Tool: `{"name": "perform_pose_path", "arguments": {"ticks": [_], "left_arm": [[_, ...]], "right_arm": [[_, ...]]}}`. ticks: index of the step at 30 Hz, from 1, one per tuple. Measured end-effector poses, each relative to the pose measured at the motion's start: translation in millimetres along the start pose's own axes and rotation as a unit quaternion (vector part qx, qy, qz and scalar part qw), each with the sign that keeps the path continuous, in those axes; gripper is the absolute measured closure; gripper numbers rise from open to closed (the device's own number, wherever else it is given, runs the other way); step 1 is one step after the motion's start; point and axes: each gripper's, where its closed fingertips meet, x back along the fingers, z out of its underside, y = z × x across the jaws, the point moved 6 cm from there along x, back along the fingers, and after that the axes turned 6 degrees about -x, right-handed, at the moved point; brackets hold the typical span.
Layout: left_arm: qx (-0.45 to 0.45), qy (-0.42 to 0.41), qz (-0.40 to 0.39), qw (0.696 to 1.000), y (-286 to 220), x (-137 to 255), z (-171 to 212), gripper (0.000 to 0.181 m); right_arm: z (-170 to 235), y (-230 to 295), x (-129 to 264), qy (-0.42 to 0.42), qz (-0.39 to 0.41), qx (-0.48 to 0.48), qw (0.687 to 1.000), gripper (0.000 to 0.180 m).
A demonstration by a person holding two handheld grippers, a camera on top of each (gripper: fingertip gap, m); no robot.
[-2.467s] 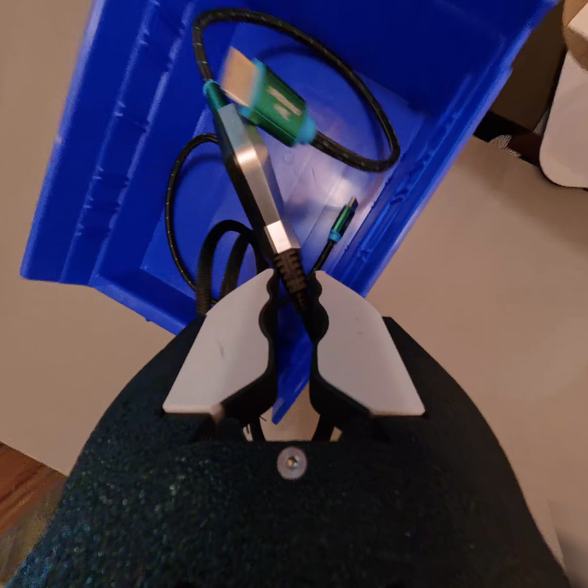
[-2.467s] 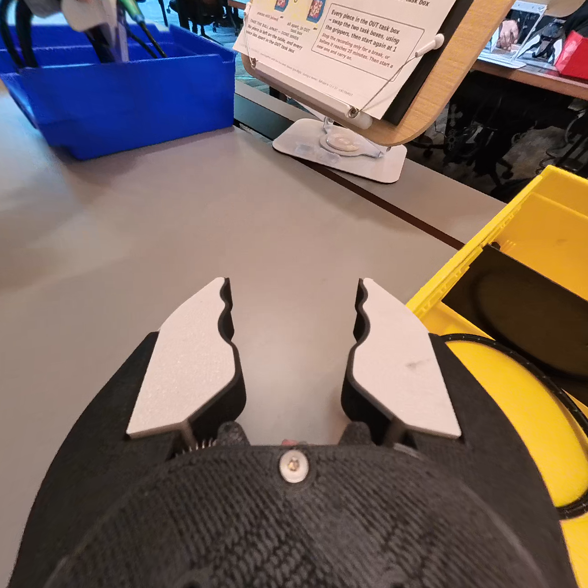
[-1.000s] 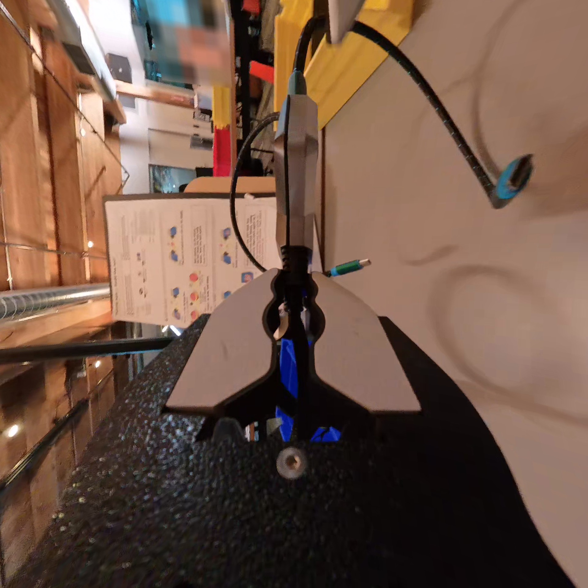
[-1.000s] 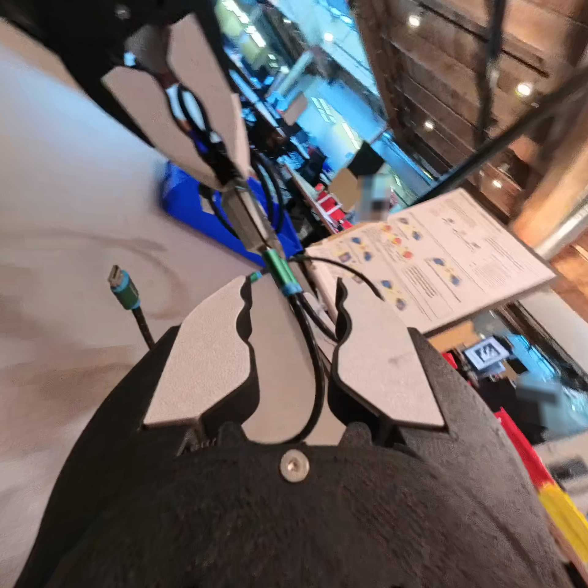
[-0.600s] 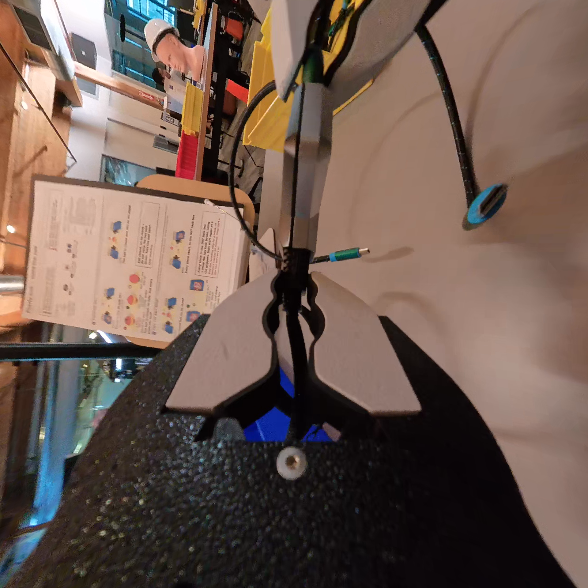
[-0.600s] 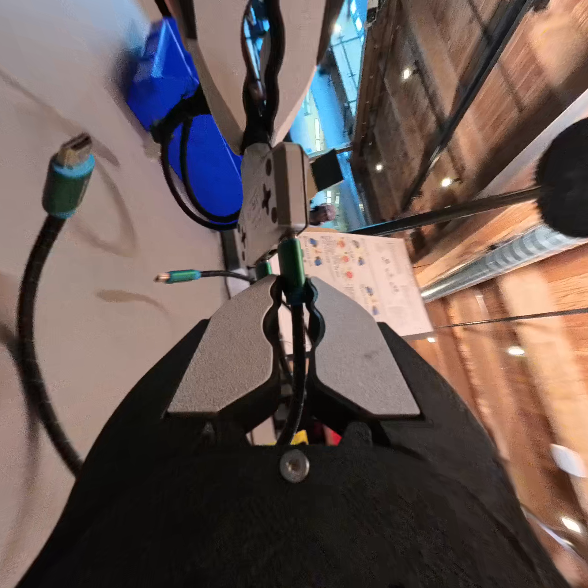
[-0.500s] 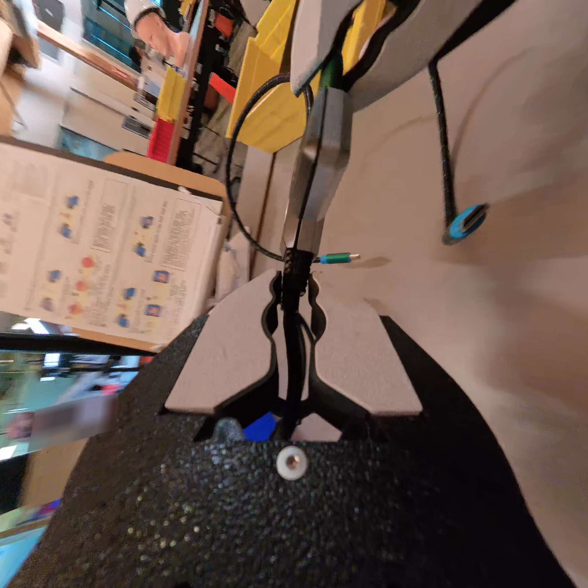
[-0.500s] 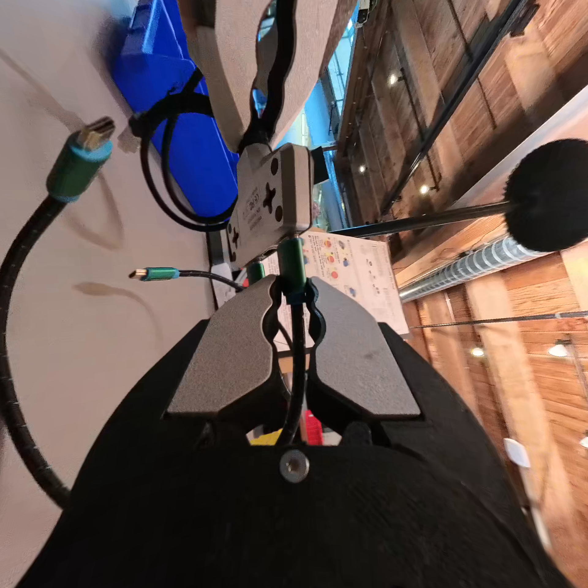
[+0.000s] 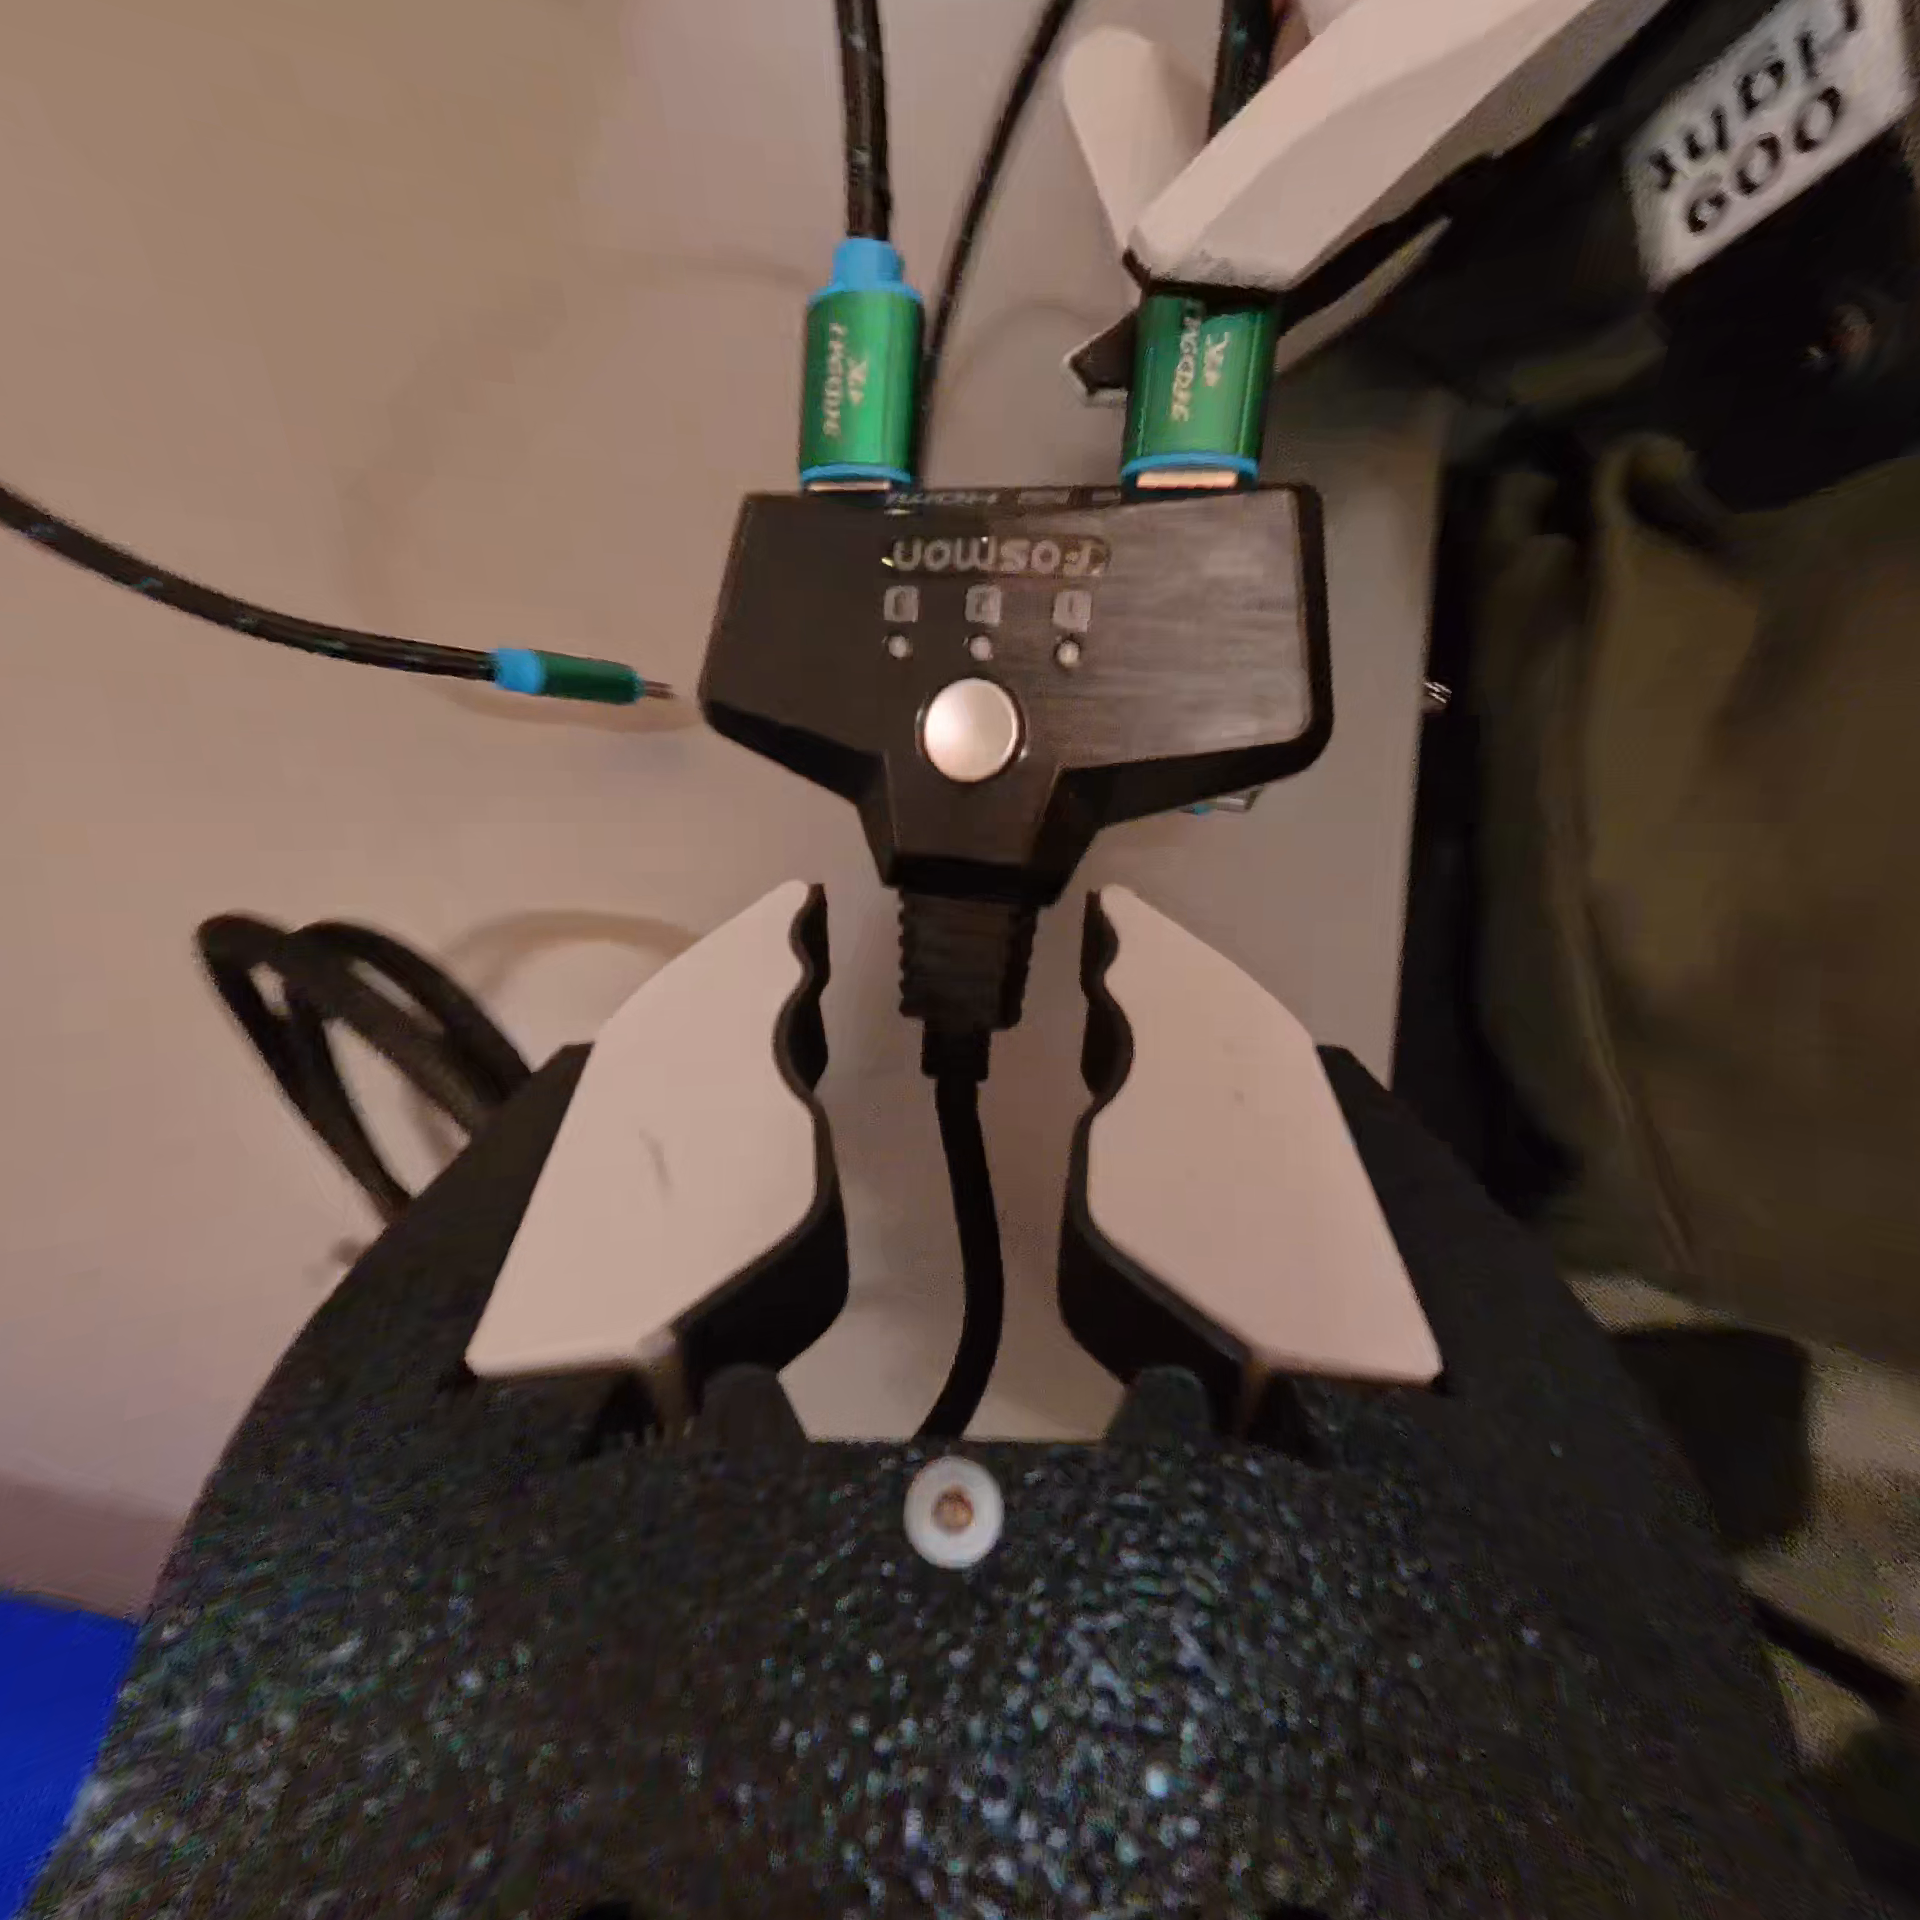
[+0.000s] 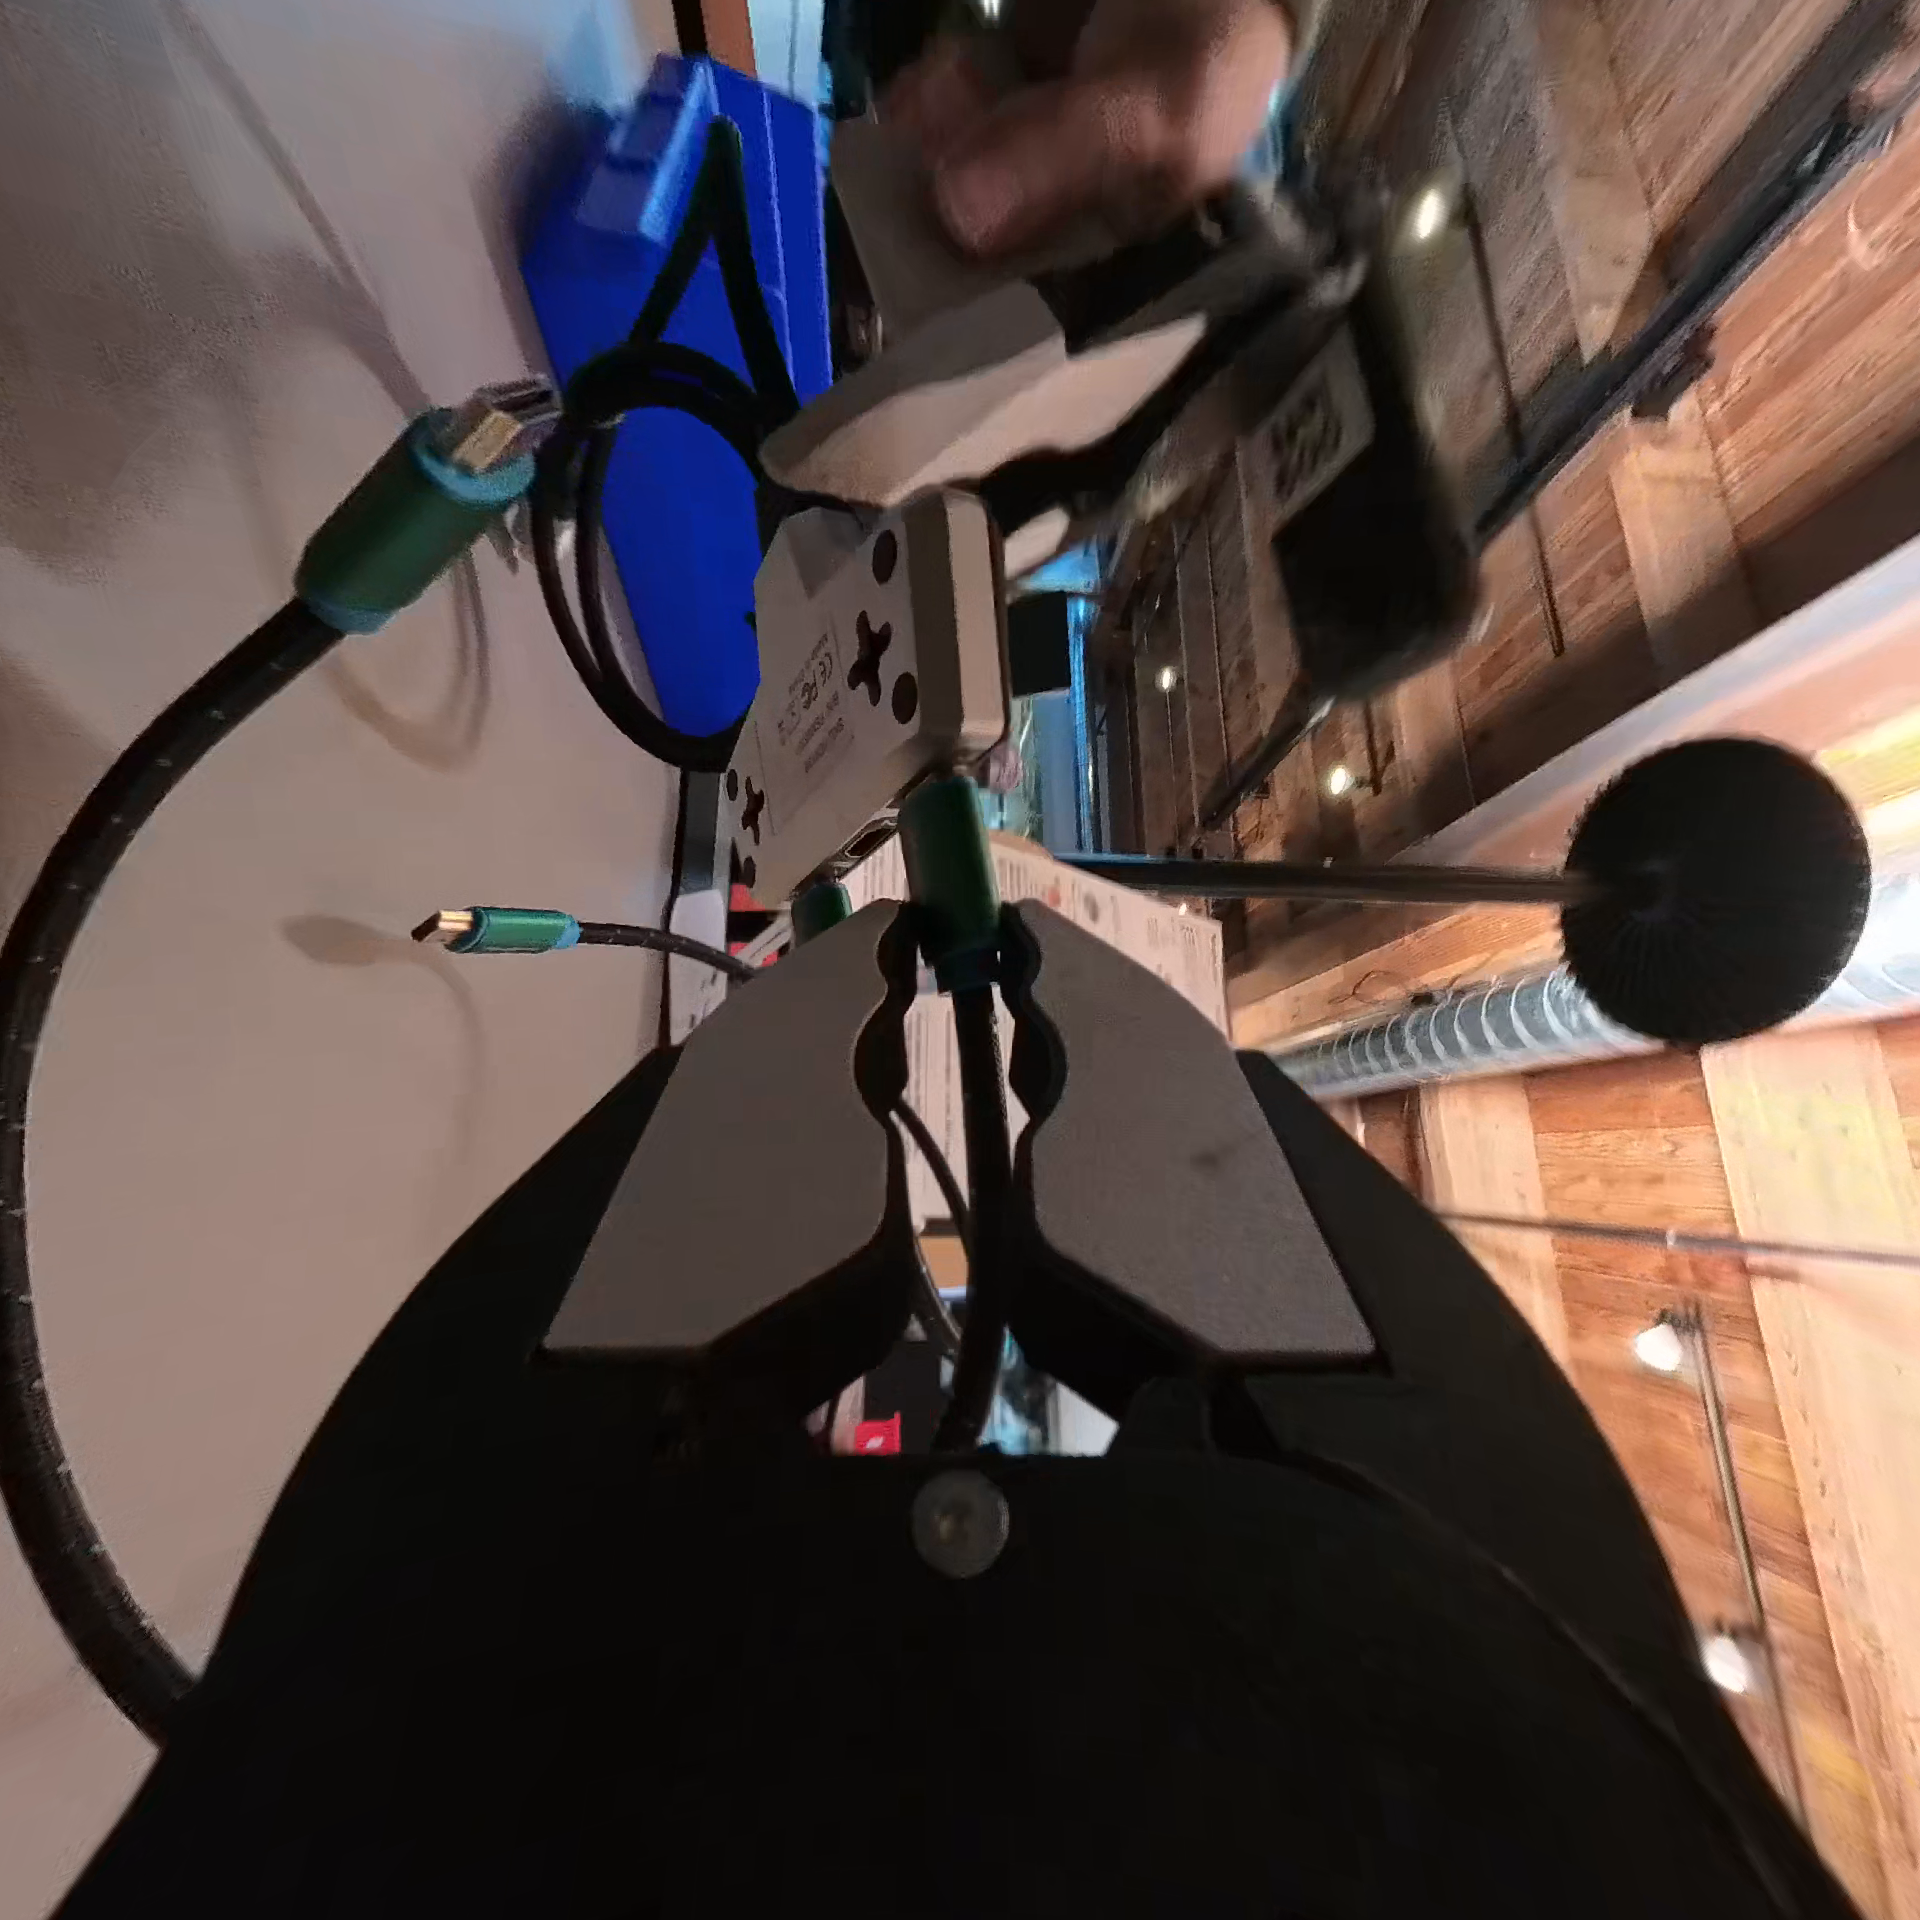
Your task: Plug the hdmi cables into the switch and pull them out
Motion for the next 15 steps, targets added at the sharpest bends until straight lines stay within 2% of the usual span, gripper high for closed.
{"name": "perform_pose_path", "arguments": {"ticks": [2,4,9,12,13,15], "left_arm": [[0.007,0.012,0.062,0.998,-2,-7,-3,0.14],[0.007,0.03,0.091,0.995,0,-15,-2,0.139],[0.04,-0.014,0.097,0.994,6,-28,-3,0.138],[0.045,-0.032,0.094,0.994,4,-36,3,0.144],[0.042,-0.056,0.086,0.994,3,-36,1,0.154],[0.039,-0.092,0.077,0.992,3,-33,-1,0.157]], "right_arm": [[-4,1,1,-0.009,-0.005,0.012,1.0,0.164],[-4,2,2,-0.013,-0.009,0.016,1.0,0.164],[12,-3,7,0.008,0.002,-0.004,1.0,0.163],[19,-11,11,0.015,0.012,-0.015,1.0,0.163],[20,-10,12,0.012,0.007,-0.014,1.0,0.163],[20,-10,13,0.003,0.012,-0.021,1.0,0.164]]}}
